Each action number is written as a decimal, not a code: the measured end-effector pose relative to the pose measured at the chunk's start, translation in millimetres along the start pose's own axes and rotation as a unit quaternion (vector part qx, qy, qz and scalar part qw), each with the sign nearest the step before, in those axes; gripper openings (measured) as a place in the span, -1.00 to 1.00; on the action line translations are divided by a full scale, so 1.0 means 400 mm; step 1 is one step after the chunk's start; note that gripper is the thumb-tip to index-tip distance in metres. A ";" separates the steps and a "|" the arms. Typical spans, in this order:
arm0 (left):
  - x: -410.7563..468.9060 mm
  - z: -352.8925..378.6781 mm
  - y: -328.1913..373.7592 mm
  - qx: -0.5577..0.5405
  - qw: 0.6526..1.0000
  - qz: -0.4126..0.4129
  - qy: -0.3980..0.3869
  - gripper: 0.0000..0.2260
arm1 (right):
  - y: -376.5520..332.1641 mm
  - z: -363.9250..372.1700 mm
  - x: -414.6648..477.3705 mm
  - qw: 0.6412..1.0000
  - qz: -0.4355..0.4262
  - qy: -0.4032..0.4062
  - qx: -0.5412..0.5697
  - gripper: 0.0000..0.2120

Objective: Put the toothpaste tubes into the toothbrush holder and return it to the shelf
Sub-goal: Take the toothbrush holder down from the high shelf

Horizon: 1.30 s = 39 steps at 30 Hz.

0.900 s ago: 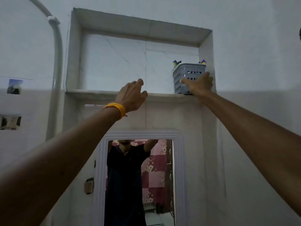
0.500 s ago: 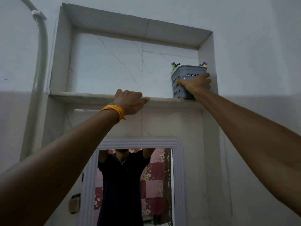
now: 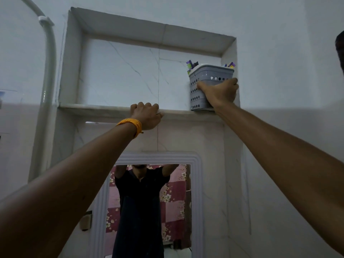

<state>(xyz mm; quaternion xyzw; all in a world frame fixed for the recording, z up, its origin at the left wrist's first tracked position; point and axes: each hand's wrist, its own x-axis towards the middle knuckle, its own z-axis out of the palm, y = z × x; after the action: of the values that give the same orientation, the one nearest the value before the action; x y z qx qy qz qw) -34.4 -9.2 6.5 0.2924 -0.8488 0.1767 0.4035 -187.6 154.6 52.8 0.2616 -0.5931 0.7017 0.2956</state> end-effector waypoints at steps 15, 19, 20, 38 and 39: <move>-0.412 0.131 0.055 -0.211 0.977 0.006 -0.032 -0.52 | 0.205 -0.214 -0.356 0.992 -0.012 -0.079 0.103 0.08; -0.582 0.241 0.053 -0.212 0.972 -0.012 -0.099 -0.44 | 0.374 -0.279 -0.542 0.987 0.003 -0.134 0.091 0.01; -0.629 0.272 0.056 -0.220 0.968 -0.023 -0.116 -0.43 | 0.417 -0.295 -0.591 0.985 0.013 -0.143 0.091 0.00; -1.366 0.639 0.022 -0.210 0.861 -0.220 -0.406 -0.55 | 0.977 -0.482 -1.338 0.924 0.271 -0.268 -0.025 -0.02; -1.392 0.655 0.014 -0.205 0.858 -0.222 -0.416 -0.56 | 0.993 -0.482 -1.363 0.922 0.279 -0.268 -0.028 -0.02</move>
<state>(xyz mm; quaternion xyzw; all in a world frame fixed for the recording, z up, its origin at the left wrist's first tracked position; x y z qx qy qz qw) 90.0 51.8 -593.3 0.4298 -0.8674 -0.2332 0.0925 -103.5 239.6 -638.4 0.2555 -0.7188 0.6423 -0.0746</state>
